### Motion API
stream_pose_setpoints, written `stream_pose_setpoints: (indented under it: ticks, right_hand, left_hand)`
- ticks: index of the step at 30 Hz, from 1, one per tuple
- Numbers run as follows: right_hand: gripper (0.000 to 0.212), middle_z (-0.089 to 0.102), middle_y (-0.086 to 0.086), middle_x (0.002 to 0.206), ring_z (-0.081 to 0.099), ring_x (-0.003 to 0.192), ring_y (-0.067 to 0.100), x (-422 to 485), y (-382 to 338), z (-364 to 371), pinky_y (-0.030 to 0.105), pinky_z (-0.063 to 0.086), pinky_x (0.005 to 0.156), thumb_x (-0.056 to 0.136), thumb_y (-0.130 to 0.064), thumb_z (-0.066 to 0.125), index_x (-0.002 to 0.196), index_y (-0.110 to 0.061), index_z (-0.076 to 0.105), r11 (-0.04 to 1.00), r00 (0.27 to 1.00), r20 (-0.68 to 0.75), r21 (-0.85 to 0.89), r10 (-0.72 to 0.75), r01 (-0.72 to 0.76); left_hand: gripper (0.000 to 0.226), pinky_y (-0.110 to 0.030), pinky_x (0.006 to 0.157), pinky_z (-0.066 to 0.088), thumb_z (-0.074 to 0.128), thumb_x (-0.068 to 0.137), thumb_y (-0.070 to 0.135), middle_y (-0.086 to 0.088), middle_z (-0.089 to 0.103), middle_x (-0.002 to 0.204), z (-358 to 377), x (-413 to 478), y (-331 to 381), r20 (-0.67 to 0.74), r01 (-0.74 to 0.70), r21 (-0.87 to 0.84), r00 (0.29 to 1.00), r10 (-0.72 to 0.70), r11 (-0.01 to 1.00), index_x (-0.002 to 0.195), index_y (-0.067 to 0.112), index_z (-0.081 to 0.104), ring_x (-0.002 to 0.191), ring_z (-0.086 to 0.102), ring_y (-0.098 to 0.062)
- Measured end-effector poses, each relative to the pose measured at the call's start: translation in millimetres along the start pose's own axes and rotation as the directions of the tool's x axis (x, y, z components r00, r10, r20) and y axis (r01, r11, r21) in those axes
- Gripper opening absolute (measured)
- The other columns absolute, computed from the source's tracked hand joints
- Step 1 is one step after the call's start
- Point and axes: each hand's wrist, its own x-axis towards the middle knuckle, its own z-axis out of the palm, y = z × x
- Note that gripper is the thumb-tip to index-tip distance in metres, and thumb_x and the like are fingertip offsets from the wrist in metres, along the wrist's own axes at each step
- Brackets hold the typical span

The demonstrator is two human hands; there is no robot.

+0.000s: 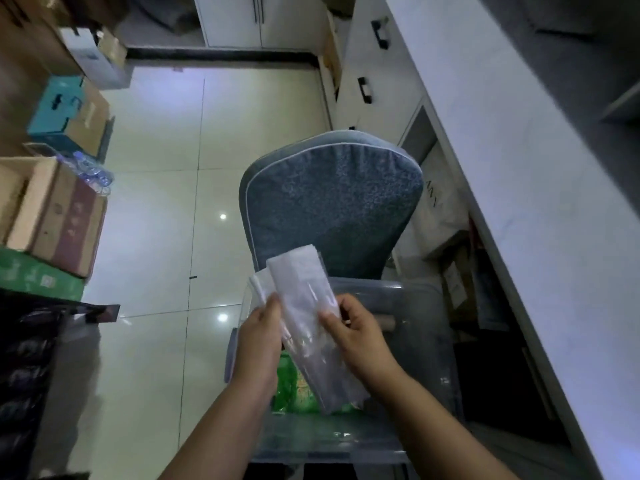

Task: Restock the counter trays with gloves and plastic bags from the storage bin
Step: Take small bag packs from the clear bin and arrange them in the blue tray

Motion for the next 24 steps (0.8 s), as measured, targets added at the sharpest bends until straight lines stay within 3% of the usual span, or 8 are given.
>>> stream_pose_setpoints:
  ticks: [3, 6, 10, 13, 15, 17, 20, 24]
  right_hand:
    - [0.007, 0.06, 0.002, 0.101, 0.061, 0.088, 0.019, -21, -11, 17, 0.028, 0.054, 0.073, 0.091, -0.028, 0.057, 0.088, -0.026, 0.061, 1.0, 0.991, -0.135, -0.015, 0.003, -0.005]
    - [0.008, 0.067, 0.0, 0.093, 0.066, 0.081, 0.016, -43, -23, 33, 0.029, 0.055, 0.069, 0.09, -0.031, 0.057, 0.088, -0.031, 0.064, 0.993, 0.989, -0.131, 0.105, 0.068, -0.055]
    - [0.006, 0.07, 0.002, 0.087, 0.067, 0.072, 0.014, -71, -31, 43, 0.025, 0.054, 0.062, 0.088, -0.034, 0.06, 0.087, -0.031, 0.065, 0.99, 0.971, -0.223, 0.127, 0.088, -0.06]
    - [0.009, 0.07, -0.002, 0.082, 0.067, 0.069, 0.009, -94, -36, 44, 0.02, 0.052, 0.058, 0.089, -0.028, 0.06, 0.083, -0.033, 0.063, 0.992, 0.937, -0.344, 0.12, 0.068, -0.028]
    - [0.014, 0.068, -0.007, 0.079, 0.065, 0.067, 0.004, -112, -41, 43, 0.017, 0.051, 0.056, 0.091, -0.022, 0.058, 0.085, -0.034, 0.062, 0.992, 0.91, -0.412, 0.125, 0.041, 0.012]
    - [0.017, 0.07, -0.004, 0.089, 0.069, 0.077, 0.009, -131, -46, 40, 0.021, 0.055, 0.062, 0.091, -0.018, 0.057, 0.098, -0.033, 0.06, 0.988, 0.889, -0.457, 0.148, 0.032, 0.04]
    - [0.031, 0.071, 0.001, 0.103, 0.07, 0.09, 0.017, -162, -54, 34, 0.032, 0.059, 0.075, 0.091, -0.014, 0.056, 0.117, -0.032, 0.056, 0.983, 0.852, -0.522, 0.167, 0.024, 0.075]
    - [0.048, 0.066, 0.003, 0.112, 0.067, 0.099, 0.018, -210, -56, 20, 0.037, 0.058, 0.083, 0.089, -0.011, 0.06, 0.131, -0.029, 0.045, 0.99, 0.773, -0.634, 0.124, 0.032, 0.06]
  left_hand:
    - [0.048, -0.045, 0.082, 0.053, 0.035, 0.091, 0.054, -0.009, 0.072, 0.092, -15, -15, 13, 0.06, -0.025, -0.007, 0.998, 0.026, 1.0, 0.099, 0.018, 0.065, 0.085, 0.067, -0.027]
    - [0.05, -0.031, 0.066, 0.049, 0.031, 0.093, 0.055, -0.004, 0.07, 0.088, -30, -25, 24, 0.13, -0.054, 0.017, 0.99, 0.051, 0.998, 0.103, 0.019, 0.064, 0.081, 0.066, -0.022]
    - [0.062, -0.043, 0.087, 0.052, 0.029, 0.089, 0.064, -0.01, 0.07, 0.1, -39, -42, 34, 0.293, -0.021, 0.032, 0.956, 0.011, 0.999, 0.111, 0.017, 0.063, 0.092, 0.065, -0.027]
    - [0.067, -0.046, 0.089, 0.051, 0.032, 0.078, 0.077, -0.008, 0.072, 0.099, -37, -60, 34, 0.438, -0.003, 0.048, 0.899, -0.018, 0.999, 0.098, 0.024, 0.067, 0.093, 0.067, -0.027]
    - [0.047, -0.039, 0.073, 0.055, 0.047, 0.08, 0.066, -0.004, 0.075, 0.083, -31, -73, 34, 0.514, -0.062, 0.073, 0.858, 0.015, 0.995, 0.091, 0.024, 0.066, 0.078, 0.071, -0.024]
    - [0.028, -0.041, 0.065, 0.057, 0.063, 0.082, 0.041, -0.007, 0.075, 0.08, -21, -89, 35, 0.574, -0.088, 0.064, 0.818, 0.036, 0.994, 0.098, 0.019, 0.066, 0.073, 0.072, -0.026]
    - [0.026, -0.056, 0.072, 0.057, 0.071, 0.078, 0.022, -0.017, 0.073, 0.088, -6, -116, 34, 0.64, -0.052, 0.027, 0.768, 0.023, 0.998, 0.102, 0.013, 0.064, 0.077, 0.071, -0.035]
    - [0.023, -0.056, 0.064, 0.058, 0.074, 0.074, 0.016, -0.017, 0.074, 0.077, 16, -154, 24, 0.676, -0.052, 0.058, 0.737, -0.001, 0.997, 0.094, 0.009, 0.066, 0.068, 0.071, -0.035]
